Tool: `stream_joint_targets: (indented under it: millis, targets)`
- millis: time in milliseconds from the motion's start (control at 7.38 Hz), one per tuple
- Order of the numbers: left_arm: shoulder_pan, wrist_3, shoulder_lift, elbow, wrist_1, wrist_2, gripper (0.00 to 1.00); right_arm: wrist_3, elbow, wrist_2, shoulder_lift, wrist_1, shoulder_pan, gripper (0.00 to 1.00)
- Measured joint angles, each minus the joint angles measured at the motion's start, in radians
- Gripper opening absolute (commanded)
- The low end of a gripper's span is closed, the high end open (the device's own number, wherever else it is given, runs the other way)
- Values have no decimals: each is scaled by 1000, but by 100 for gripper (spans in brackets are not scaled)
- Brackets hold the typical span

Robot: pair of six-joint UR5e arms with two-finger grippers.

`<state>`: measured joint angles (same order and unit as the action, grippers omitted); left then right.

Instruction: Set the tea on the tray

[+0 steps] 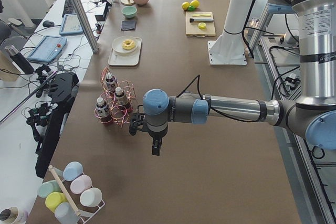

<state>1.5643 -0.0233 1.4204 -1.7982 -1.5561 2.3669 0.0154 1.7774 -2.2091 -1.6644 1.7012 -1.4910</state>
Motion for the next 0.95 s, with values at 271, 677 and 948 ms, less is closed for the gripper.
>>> stream_joint_targets:
  millis: [271,677,948]
  targets:
    - [1,10,5,12,-26,-3,98,0,1,0,0,0,0,100]
    - [1,7,80,32,-51,1,98,-2,2,-4,1,2,0,100]
    - [0,0,106,42,-97,-3,98,-4,15,-7,11,-1,1,100]
